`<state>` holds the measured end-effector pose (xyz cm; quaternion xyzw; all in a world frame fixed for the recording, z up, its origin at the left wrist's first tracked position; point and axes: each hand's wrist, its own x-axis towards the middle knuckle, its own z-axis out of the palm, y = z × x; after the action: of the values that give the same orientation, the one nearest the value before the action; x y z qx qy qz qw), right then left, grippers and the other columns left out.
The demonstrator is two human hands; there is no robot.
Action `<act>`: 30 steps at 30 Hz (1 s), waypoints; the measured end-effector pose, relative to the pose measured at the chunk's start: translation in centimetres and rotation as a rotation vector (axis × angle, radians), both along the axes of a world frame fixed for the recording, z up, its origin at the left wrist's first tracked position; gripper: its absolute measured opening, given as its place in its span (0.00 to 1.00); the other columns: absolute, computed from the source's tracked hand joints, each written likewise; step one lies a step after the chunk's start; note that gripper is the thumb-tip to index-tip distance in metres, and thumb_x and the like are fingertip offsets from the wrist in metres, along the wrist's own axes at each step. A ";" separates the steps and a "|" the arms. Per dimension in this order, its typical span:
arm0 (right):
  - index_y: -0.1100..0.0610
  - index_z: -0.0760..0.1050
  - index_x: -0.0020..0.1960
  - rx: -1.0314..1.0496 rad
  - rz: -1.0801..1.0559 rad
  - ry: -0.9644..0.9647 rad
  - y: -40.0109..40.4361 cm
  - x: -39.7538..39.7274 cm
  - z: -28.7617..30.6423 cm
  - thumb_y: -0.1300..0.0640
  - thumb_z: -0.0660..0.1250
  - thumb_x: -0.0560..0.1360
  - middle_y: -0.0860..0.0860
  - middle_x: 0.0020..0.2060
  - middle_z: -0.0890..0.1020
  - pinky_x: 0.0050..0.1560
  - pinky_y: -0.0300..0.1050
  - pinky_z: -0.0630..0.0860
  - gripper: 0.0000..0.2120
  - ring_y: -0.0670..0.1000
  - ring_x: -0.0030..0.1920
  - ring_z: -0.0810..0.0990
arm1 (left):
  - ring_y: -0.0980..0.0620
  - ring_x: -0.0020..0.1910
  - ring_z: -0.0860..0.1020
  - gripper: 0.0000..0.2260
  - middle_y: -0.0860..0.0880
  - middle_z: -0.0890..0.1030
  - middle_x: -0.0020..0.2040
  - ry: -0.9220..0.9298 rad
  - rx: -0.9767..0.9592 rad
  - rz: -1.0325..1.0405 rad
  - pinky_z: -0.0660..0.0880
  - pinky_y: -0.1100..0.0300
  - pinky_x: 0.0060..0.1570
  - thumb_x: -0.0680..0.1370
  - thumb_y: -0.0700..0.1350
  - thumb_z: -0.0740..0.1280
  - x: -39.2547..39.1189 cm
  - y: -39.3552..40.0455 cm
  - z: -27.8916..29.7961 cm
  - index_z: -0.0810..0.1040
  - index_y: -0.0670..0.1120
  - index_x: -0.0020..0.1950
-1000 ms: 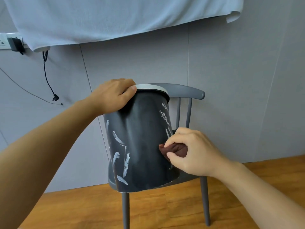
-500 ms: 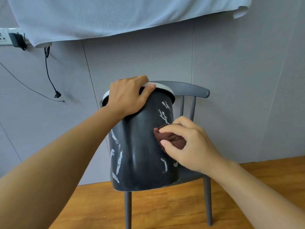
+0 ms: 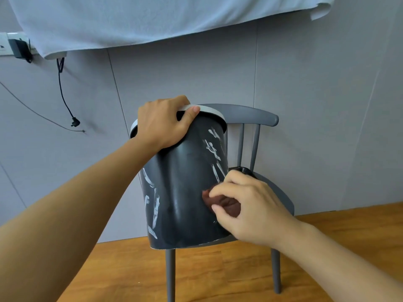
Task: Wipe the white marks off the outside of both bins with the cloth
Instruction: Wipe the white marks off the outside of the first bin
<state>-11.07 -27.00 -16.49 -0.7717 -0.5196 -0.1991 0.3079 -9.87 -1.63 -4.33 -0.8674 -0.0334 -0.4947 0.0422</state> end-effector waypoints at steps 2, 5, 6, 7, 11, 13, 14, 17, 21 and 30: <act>0.42 0.82 0.51 -0.185 0.086 0.047 -0.6 -0.4 -0.3 0.42 0.69 0.73 0.38 0.44 0.76 0.43 0.39 0.78 0.09 0.43 0.44 0.78 | 0.42 0.36 0.75 0.21 0.54 0.75 0.32 -0.014 0.002 -0.003 0.65 0.55 0.36 0.79 0.66 0.54 -0.2 0.0 -0.1 0.77 0.52 0.49; 0.42 0.83 0.51 -0.110 0.082 0.130 -1.1 0.0 -0.1 0.43 0.70 0.74 0.38 0.44 0.78 0.44 0.40 0.79 0.08 0.42 0.46 0.79 | 0.42 0.35 0.74 0.21 0.53 0.74 0.31 -0.015 0.017 0.002 0.64 0.55 0.35 0.79 0.66 0.54 -0.5 -0.1 0.0 0.78 0.52 0.49; 0.42 0.84 0.52 -0.010 0.043 0.159 -1.0 0.3 0.1 0.45 0.72 0.75 0.38 0.46 0.78 0.45 0.38 0.79 0.07 0.42 0.47 0.80 | 0.42 0.35 0.74 0.21 0.53 0.75 0.32 -0.016 0.019 0.012 0.65 0.54 0.36 0.79 0.66 0.54 -0.6 -0.1 0.0 0.77 0.52 0.49; 0.42 0.84 0.54 0.072 0.001 0.167 -0.8 0.5 0.1 0.46 0.73 0.76 0.38 0.47 0.78 0.46 0.36 0.79 0.08 0.42 0.48 0.80 | 0.42 0.35 0.74 0.21 0.52 0.76 0.32 -0.019 0.018 0.018 0.66 0.54 0.36 0.79 0.66 0.54 -0.7 -0.1 0.0 0.77 0.52 0.49; 0.43 0.83 0.53 -0.065 0.080 0.136 -1.3 -0.3 -1.0 0.48 0.74 0.75 0.39 0.47 0.77 0.45 0.40 0.80 0.07 0.44 0.47 0.80 | 0.43 0.34 0.71 0.21 0.53 0.73 0.30 -0.020 0.016 0.011 0.64 0.55 0.36 0.79 0.66 0.54 -1.1 -0.2 0.0 0.77 0.51 0.48; 0.42 0.82 0.51 -0.268 0.108 0.110 -2.0 -1.0 -1.3 0.43 0.71 0.74 0.38 0.45 0.76 0.44 0.41 0.79 0.08 0.43 0.46 0.79 | 0.44 0.33 0.70 0.21 0.53 0.71 0.30 -0.018 0.019 0.017 0.63 0.55 0.35 0.79 0.66 0.55 -1.3 -0.2 0.1 0.77 0.51 0.48; 0.41 0.82 0.51 -0.289 0.100 0.096 -2.2 -1.0 -1.4 0.42 0.70 0.73 0.38 0.45 0.76 0.43 0.41 0.79 0.09 0.43 0.46 0.78 | 0.44 0.33 0.70 0.21 0.54 0.71 0.29 -0.016 0.020 0.021 0.63 0.55 0.35 0.79 0.65 0.55 -1.3 -0.2 0.1 0.78 0.51 0.49; 0.43 0.83 0.53 -0.087 0.031 0.071 -1.8 -0.7 -0.7 0.45 0.72 0.75 0.39 0.45 0.76 0.43 0.39 0.79 0.08 0.43 0.46 0.78 | 0.44 0.33 0.70 0.21 0.53 0.73 0.30 -0.016 0.030 0.024 0.63 0.55 0.35 0.79 0.66 0.54 -1.2 -0.1 0.1 0.78 0.52 0.49; 0.46 0.84 0.52 -0.015 -0.007 0.079 -1.6 -0.7 -1.0 0.49 0.74 0.75 0.40 0.45 0.76 0.44 0.39 0.78 0.06 0.44 0.45 0.78 | 0.43 0.34 0.73 0.22 0.51 0.78 0.32 -0.027 0.045 0.019 0.64 0.55 0.35 0.79 0.66 0.53 -1.3 -0.1 0.0 0.77 0.52 0.48; 0.46 0.85 0.51 0.076 0.063 0.133 -1.0 -1.1 -0.6 0.51 0.75 0.75 0.40 0.45 0.77 0.44 0.43 0.80 0.05 0.45 0.46 0.79 | 0.42 0.35 0.73 0.21 0.51 0.77 0.32 -0.023 0.067 0.024 0.63 0.55 0.36 0.79 0.66 0.54 -1.3 -0.4 0.1 0.77 0.52 0.49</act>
<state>-12.12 -28.02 -17.08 -0.7542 -0.5141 -0.1573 0.3771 -11.15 -2.00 -4.20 -0.8592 -0.0279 -0.5050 0.0769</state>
